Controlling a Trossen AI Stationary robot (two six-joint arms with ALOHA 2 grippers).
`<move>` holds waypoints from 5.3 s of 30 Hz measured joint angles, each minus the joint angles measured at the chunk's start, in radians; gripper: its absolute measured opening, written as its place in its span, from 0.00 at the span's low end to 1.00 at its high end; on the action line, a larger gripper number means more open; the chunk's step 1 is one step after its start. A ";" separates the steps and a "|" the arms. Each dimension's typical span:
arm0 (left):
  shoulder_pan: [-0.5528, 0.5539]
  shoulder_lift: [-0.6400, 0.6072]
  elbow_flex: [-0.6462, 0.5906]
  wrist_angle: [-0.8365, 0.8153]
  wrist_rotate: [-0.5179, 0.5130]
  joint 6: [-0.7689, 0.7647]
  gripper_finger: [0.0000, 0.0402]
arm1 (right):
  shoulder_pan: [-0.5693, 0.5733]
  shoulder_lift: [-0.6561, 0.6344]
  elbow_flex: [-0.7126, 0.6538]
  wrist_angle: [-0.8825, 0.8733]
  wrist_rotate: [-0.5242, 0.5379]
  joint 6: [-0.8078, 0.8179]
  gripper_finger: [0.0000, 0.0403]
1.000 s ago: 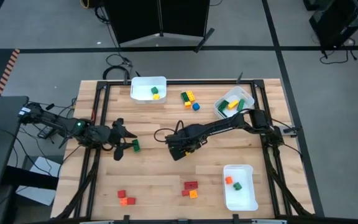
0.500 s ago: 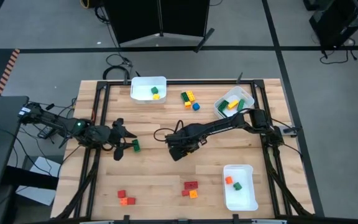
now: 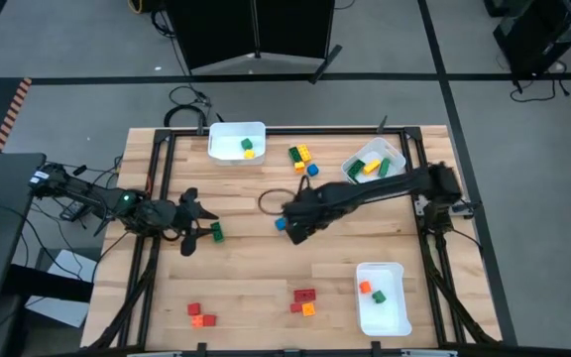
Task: Sort blocks by size
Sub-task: Put the yellow square block into the top left white bin, then put the red square block into the top left white bin
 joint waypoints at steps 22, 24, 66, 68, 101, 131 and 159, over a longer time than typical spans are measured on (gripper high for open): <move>0.001 0.000 0.000 -0.001 -0.012 0.040 0.48 | -0.414 -0.102 0.251 0.301 0.042 -0.593 0.36; 0.001 0.000 0.000 0.001 -0.013 0.037 0.48 | -0.438 -0.020 0.349 0.319 0.003 -0.664 0.36; 0.001 0.000 0.000 0.018 -0.034 -0.092 0.48 | -0.517 0.615 0.700 0.503 -0.113 -0.890 0.46; 0.001 0.000 0.000 0.018 -0.034 -0.090 0.48 | -0.517 0.614 0.700 0.498 -0.123 -0.890 0.45; 0.001 0.001 0.000 0.041 -0.021 0.045 0.47 | -0.238 -0.128 -0.086 0.349 -0.012 -0.634 0.02; 0.001 0.452 0.581 -0.135 -0.079 0.179 0.45 | 0.320 -0.655 -0.808 0.407 0.279 0.117 0.03; 0.003 0.552 0.584 0.000 -0.242 0.279 0.72 | 0.326 -0.827 -0.808 0.312 0.391 0.139 0.03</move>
